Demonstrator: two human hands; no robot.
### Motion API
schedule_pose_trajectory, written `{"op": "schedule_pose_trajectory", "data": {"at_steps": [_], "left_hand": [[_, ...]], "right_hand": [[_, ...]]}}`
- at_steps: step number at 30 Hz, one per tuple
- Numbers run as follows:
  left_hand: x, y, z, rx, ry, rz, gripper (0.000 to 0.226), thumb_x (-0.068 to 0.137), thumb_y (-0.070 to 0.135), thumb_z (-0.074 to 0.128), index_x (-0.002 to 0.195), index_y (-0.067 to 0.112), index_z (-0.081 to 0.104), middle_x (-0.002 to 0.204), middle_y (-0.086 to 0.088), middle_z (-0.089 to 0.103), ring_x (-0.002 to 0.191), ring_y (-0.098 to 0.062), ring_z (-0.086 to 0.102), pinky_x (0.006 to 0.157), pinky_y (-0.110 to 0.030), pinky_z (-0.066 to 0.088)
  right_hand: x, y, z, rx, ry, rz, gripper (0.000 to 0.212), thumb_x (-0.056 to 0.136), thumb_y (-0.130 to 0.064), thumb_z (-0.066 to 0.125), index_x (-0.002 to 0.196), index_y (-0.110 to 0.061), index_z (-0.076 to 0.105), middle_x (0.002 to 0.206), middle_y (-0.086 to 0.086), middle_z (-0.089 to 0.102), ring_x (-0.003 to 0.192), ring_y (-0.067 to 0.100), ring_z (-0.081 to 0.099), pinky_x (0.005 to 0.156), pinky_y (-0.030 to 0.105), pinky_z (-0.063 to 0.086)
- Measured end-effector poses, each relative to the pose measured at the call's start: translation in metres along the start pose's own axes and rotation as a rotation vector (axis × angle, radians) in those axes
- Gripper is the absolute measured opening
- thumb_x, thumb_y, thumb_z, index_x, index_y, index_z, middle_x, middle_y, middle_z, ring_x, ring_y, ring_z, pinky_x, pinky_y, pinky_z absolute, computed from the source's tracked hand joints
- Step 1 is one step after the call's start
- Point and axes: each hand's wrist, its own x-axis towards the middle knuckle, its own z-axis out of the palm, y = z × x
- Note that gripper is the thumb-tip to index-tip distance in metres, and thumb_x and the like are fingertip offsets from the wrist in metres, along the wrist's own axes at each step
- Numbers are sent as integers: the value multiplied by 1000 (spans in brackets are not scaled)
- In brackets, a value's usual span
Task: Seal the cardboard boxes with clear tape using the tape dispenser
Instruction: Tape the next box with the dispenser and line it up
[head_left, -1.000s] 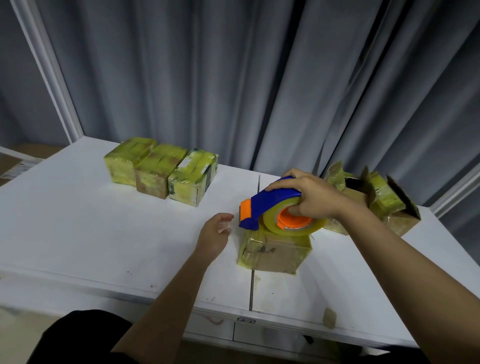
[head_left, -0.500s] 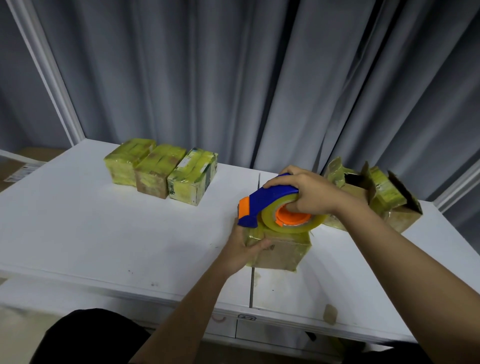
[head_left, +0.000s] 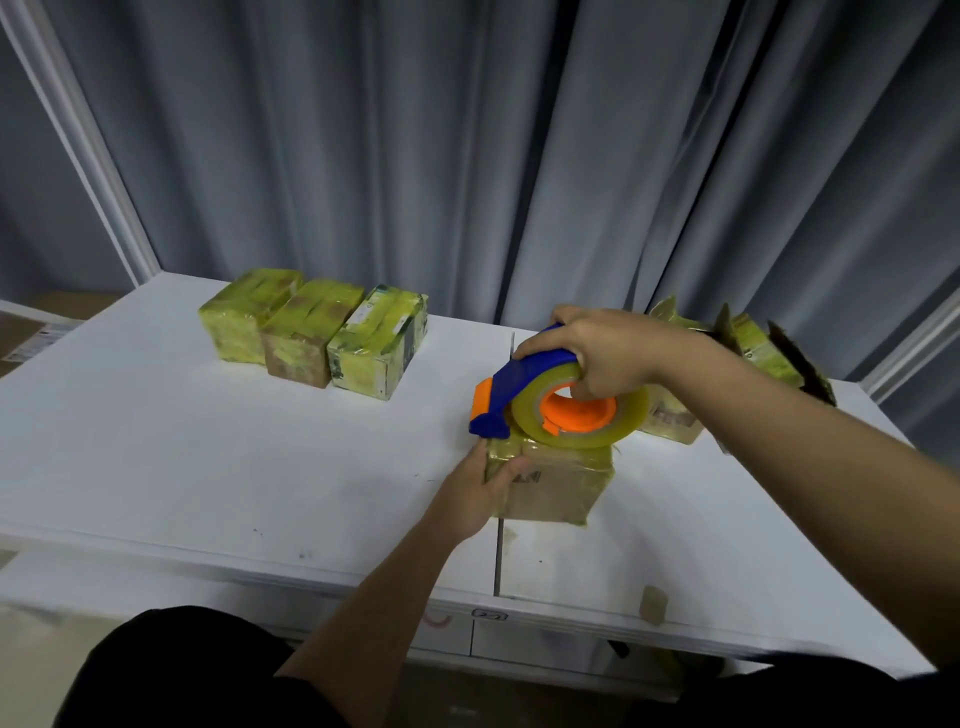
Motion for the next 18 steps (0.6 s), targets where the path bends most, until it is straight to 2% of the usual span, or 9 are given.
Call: {"op": "schedule_pose_trajectory", "data": {"at_steps": [3,8,10,12,15,16,18], "left_hand": [[1,0,-1,24,-4,-9,37,94,43,52,129,40,40,116,18,60,111,-4,55,104,-37,43],[4,-2,-4,75,-28,-15,57,85,60,49,136,38,40,119,14,62,113,-10,57,102,-45,45],[5,1,-4,82,-44,5,52,89,55,49,137,35,41,121,11,61,114,-11,56,103,-44,44],[4,6,-5,81,-42,40,46,95,42,49,138,30,41,122,10,59,115,-9,55,103,-36,44],[4,10,-7,70,-56,69,48,97,30,48,144,24,36,124,12,57,114,0,54,92,-13,45],[4,12,-7,69,-73,71,50,98,28,47,146,24,33,125,12,57,113,2,54,89,-10,46],[4,13,-8,56,-88,85,52,98,27,47,147,25,31,128,11,56,113,4,54,92,-13,47]], "right_hand": [[-3,1,-5,-16,-5,3,68,82,-32,70,140,-43,37,110,-6,36,94,17,47,70,26,45],[-20,13,5,50,-19,51,73,78,-37,71,140,-48,33,115,-5,39,101,20,50,82,37,54],[-28,19,6,82,-5,60,74,77,-38,72,140,-48,33,115,-4,40,101,21,50,83,37,54],[-40,27,5,109,24,83,74,76,-39,73,139,-50,34,114,-3,41,99,21,51,82,36,54],[-61,39,10,126,61,119,74,76,-41,73,138,-51,35,109,-4,41,96,20,52,80,35,53],[-67,41,15,141,71,127,74,75,-42,72,138,-52,34,108,-5,40,95,19,52,80,36,53],[-73,42,26,178,98,137,74,76,-42,70,137,-55,31,111,-6,39,94,19,52,79,38,54]]}}
